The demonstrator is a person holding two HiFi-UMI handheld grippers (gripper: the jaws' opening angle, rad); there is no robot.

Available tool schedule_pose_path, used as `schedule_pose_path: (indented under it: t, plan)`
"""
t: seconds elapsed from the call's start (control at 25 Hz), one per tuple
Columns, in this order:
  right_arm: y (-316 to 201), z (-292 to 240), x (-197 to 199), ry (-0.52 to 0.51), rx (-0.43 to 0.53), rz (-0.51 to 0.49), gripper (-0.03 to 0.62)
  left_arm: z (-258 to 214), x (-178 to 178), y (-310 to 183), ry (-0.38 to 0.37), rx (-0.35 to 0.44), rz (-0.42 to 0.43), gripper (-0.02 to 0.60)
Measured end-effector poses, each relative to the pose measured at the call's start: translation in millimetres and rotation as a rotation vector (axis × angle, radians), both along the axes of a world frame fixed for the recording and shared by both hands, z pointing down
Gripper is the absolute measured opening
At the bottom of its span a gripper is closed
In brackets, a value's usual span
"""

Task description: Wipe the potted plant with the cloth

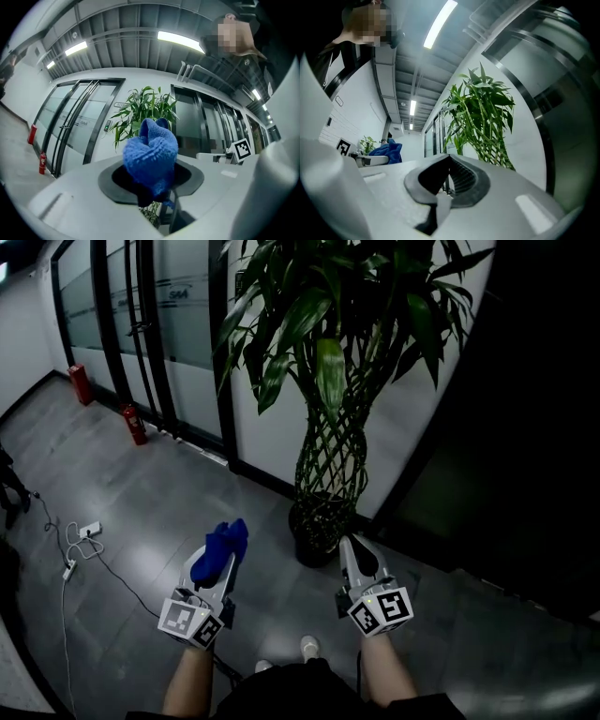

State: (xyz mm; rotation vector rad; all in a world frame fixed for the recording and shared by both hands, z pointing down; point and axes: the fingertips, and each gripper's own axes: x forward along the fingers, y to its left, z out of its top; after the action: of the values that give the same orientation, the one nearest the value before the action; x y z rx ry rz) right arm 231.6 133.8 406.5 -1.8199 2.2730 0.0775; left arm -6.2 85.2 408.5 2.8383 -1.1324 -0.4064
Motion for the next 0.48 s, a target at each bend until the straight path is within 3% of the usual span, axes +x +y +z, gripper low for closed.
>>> schedule_pose_path:
  t: [0.2, 0.48]
  plan:
    - [18.5, 17.8, -6.5, -0.017, -0.047, 0.052, 0.003, 22.3, -9.2, 8.1, -0.017, -0.037, 0.04, 0.153]
    - [7.0, 9.9, -8.7, -0.006, -0.032, 0.041, 0.003, 19.7, -19.3, -2.4, -0.004, -0.059, 0.019, 0.153]
